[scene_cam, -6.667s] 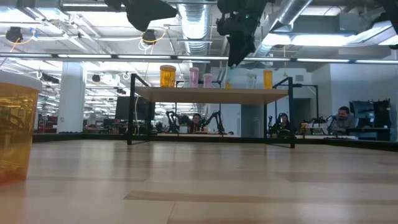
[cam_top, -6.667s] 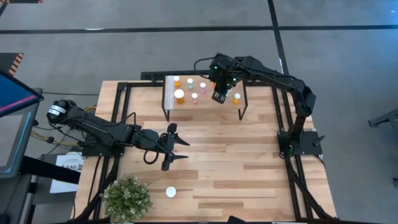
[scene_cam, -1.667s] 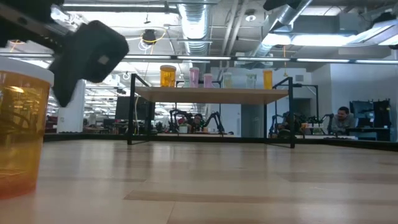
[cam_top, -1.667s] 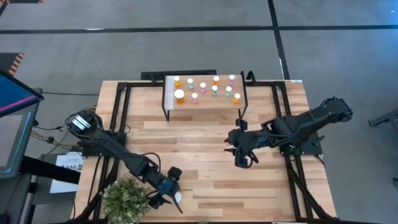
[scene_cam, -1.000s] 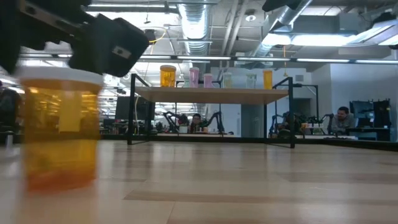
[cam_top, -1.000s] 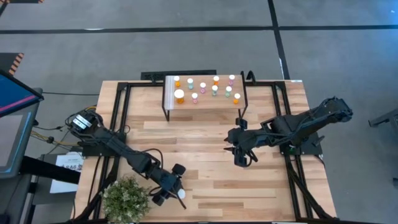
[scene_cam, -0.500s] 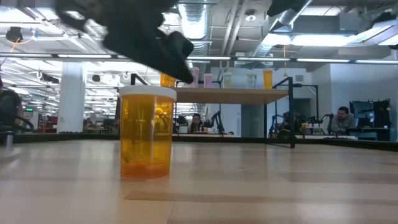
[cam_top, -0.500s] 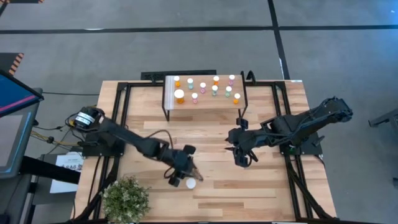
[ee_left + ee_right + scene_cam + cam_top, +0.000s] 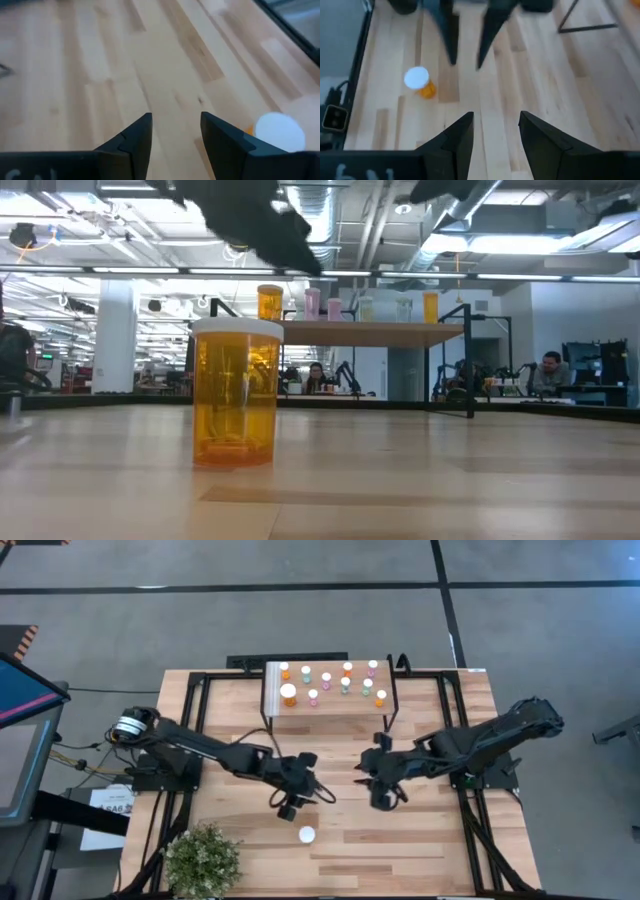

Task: Pick and place medicine bottles onto shelf by color
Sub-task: Put the big orange pill bottle on the shelf

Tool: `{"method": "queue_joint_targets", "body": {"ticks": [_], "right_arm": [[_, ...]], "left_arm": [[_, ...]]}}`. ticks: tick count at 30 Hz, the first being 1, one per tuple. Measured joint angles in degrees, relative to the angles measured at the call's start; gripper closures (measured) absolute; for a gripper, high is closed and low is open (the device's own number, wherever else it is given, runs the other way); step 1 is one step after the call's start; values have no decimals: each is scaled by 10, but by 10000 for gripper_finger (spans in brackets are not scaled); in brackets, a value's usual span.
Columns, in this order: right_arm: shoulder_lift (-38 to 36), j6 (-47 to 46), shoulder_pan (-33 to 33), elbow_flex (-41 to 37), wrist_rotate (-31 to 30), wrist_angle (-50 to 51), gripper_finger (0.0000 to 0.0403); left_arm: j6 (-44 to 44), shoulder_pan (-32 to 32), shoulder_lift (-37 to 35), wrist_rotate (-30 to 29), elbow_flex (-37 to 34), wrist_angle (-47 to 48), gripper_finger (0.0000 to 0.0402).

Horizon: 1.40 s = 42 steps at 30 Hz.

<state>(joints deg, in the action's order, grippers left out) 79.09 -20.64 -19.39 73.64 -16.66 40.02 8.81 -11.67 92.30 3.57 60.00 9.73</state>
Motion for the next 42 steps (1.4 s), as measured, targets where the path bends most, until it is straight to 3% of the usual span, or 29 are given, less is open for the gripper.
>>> {"method": "queue_joint_targets", "body": {"ticks": [8,13,17,21,26,30,42], "right_arm": [[86,36,-16,-1,19,-83,225],[151,74,-16,1,19,-173,225],[196,81,-6,31,23,-185,213],[243,80,6,77,69,-175,190],[321,94,16,161,137,-119,161],[375,107,16,221,151,-73,153],[452,111,-3,300,215,-38,152]], "left_arm": [[-5,-15,-168,-92,-66,-9,248],[-12,-18,-284,-108,-135,-104,248],[-17,-19,-354,-125,-183,-173,248],[-11,-23,-401,-142,-230,-233,248],[0,-21,-428,-172,-269,-287,248],[0,-20,-431,-179,-279,-304,248],[0,-15,-435,-186,-283,-308,248]]}}
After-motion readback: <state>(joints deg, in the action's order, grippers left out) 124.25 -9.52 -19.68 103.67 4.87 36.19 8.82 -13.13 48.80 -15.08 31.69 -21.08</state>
